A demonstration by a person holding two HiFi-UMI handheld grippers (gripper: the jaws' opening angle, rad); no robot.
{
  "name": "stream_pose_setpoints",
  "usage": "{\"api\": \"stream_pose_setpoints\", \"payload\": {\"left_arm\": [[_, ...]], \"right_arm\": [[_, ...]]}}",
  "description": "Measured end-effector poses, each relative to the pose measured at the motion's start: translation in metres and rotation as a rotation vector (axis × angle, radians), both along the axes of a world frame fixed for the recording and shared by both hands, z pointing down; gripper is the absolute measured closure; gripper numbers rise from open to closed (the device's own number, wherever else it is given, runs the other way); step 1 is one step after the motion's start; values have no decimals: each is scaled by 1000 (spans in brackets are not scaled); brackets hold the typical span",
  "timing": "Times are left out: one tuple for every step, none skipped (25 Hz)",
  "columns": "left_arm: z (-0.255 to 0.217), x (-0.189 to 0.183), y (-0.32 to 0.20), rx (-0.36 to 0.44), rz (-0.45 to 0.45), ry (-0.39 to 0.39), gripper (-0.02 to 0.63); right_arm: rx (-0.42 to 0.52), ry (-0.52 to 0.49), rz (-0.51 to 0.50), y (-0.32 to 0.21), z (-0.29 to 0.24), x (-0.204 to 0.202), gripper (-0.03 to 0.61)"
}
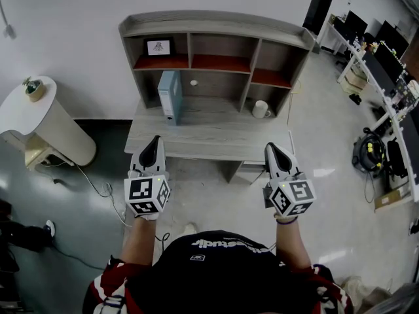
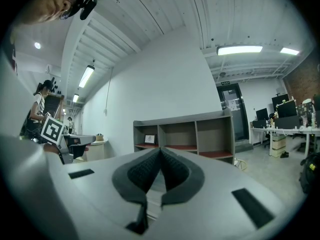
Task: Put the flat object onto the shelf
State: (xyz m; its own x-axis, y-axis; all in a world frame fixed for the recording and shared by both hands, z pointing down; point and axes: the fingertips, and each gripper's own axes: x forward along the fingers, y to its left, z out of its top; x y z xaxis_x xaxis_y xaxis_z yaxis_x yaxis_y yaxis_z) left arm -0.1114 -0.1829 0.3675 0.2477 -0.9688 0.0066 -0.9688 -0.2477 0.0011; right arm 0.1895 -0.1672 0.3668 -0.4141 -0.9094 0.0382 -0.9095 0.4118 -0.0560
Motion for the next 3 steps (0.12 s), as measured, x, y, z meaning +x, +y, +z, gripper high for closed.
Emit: {"api": "stream_pose_setpoints", "payload": {"left_arm": [[0,0,0,1,0,1,607],[0,0,1,2,0,1,607],[-1,0,1,2,-1,0,607]], "right_arm": [[0,0,0,0,0,0,584],[-1,1,0,0,0,0,584],[-1,2,0,1,0,0,584]]}}
